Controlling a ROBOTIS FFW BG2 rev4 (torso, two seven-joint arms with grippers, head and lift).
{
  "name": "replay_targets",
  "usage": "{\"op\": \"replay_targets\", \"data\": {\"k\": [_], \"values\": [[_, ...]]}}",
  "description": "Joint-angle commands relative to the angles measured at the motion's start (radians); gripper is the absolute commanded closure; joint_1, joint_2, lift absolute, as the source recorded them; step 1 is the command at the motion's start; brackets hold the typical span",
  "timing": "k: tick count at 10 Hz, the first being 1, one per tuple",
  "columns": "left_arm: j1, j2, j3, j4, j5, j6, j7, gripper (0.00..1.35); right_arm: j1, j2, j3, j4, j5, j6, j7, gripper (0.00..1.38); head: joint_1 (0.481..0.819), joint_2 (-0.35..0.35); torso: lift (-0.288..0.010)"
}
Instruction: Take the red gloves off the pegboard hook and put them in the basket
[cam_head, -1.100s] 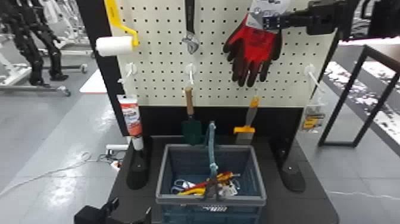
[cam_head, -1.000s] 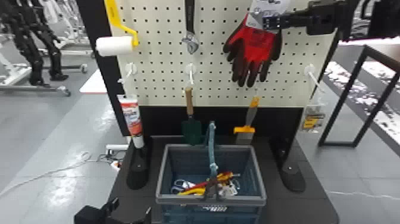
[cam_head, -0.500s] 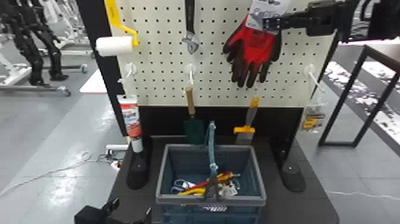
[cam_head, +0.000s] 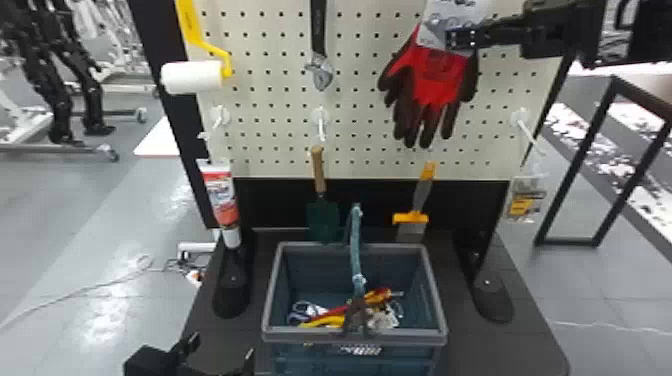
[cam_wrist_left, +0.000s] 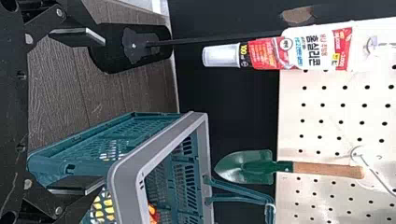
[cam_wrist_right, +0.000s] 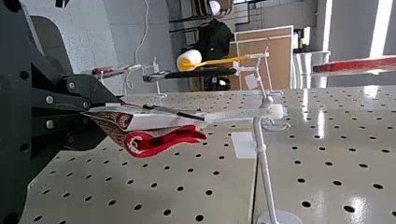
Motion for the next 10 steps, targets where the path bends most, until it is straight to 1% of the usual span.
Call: {"op": "replay_targets", "data": {"k": [1,3,4,5,6,7,8,10], "values": [[0.004,-0.003,0.003,0.000,0.008,0.001,0.000,0.24,0.023,-0.003,-0.047,-0.076,0.061,0.043,-0.006,1.30,0.549,0.000,-0.100],[0.007,-0.003,0.001,-0.002,0.009,0.003,0.000,0.24,0.049,-0.003,-0.107,-0.142,0.069,0.062,-0.017,1.30,0.549,0.000,-0.100],[0.006,-0.003,-0.001,-0.002,0.009,0.001,0.000,0.24,0.081,-0.008,-0.156,-0.196,0.101,0.109,-0.017,1.30,0.549,0.000,-0.100],[0.003,-0.003,-0.005,-0.002,0.011,0.006,0.000,0.24,0.169,-0.019,-0.248,-0.303,0.155,0.200,-0.017,1.30,0.549,0.000,-0.100],[0.004,-0.003,-0.005,-0.002,0.009,0.009,0.002,0.24,0.288,-0.012,-0.368,-0.406,0.172,0.269,-0.023,1.30,0.549,0.000,-0.100],[0.007,-0.003,-0.002,-0.002,0.008,0.009,0.002,0.24,0.386,0.017,-0.472,-0.478,0.175,0.309,-0.042,1.30,0.549,0.000,-0.100],[0.009,-0.003,0.003,-0.002,0.008,0.003,0.002,0.24,0.460,0.053,-0.529,-0.510,0.192,0.332,-0.042,1.30,0.549,0.000,-0.100],[-0.002,-0.003,-0.010,-0.002,0.015,0.007,0.002,0.24,0.589,0.136,-0.581,-0.513,0.202,0.333,-0.028,1.30,0.549,0.000,-0.100]]}}
